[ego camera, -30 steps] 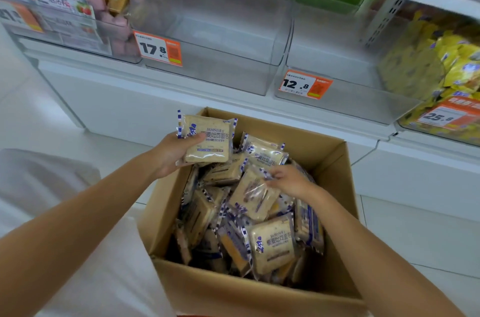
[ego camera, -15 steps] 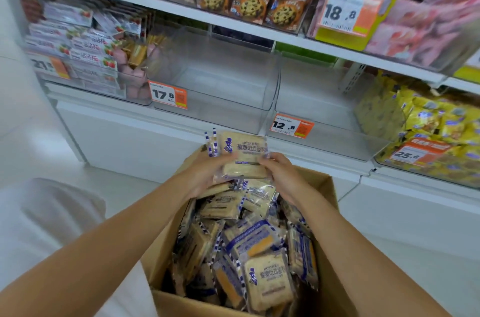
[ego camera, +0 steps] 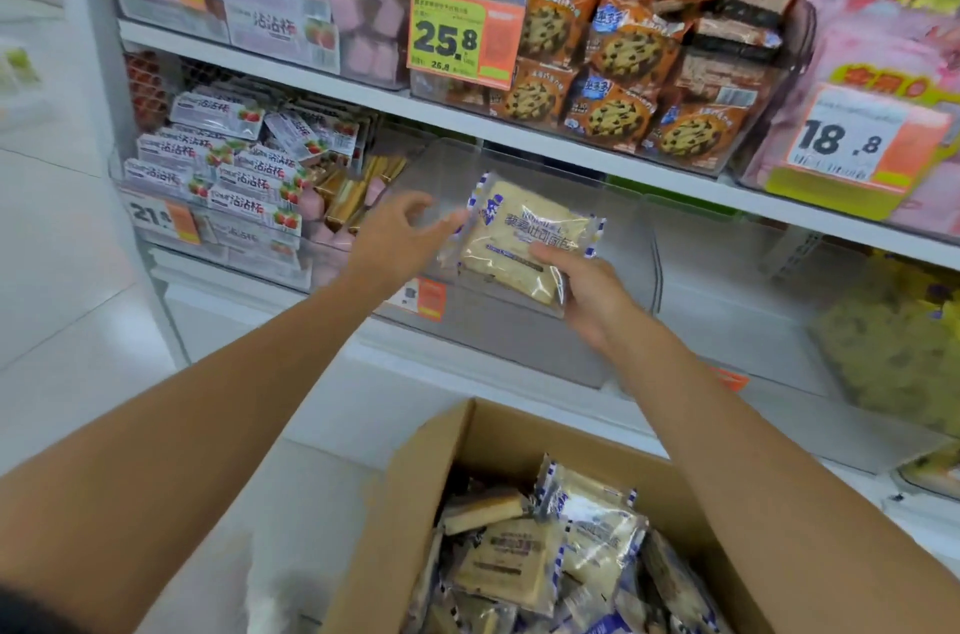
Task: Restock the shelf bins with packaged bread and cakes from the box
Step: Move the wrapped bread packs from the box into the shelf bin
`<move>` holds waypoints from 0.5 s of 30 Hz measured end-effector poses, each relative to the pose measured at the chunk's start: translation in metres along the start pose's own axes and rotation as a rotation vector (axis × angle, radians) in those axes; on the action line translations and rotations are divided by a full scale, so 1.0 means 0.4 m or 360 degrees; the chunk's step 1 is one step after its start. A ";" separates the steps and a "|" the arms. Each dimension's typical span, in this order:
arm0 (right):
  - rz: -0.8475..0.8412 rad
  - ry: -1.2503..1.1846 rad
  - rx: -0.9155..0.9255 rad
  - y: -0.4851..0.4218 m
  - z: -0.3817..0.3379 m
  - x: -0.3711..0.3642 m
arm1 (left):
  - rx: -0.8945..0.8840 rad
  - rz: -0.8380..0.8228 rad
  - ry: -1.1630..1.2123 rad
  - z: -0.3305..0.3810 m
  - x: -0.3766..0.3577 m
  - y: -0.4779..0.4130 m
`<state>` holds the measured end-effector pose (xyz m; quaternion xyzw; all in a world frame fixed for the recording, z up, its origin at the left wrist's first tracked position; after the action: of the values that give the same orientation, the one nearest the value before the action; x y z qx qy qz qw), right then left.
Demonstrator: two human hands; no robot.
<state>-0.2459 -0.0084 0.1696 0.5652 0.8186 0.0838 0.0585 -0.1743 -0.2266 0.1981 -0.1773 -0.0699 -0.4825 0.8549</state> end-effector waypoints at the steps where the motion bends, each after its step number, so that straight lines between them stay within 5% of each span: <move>1: 0.0035 -0.0003 0.0015 -0.046 -0.010 -0.002 | -0.0095 0.0115 -0.0239 -0.003 0.029 -0.046; 4: 0.0069 0.0033 0.0059 -0.183 -0.022 -0.025 | -0.0257 0.0207 -0.0633 -0.044 0.064 -0.151; 15: 0.0261 0.0849 0.0283 -0.536 0.037 -0.113 | -0.0462 0.0323 -0.0393 -0.120 0.071 -0.191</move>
<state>-0.4232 -0.1238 0.1115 0.5905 0.7608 0.1617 -0.2155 -0.2269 -0.3032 0.1797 -0.3627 -0.0857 -0.3734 0.8495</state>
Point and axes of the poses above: each hand's wrist, its own y-axis away from the middle knuckle, its own x-axis out of the back of the hand, z = x × y, the point moved 8 cm from there along -y, towards the middle knuckle, and after that the axes turned 11 degrees about y, right-handed, at the moved point
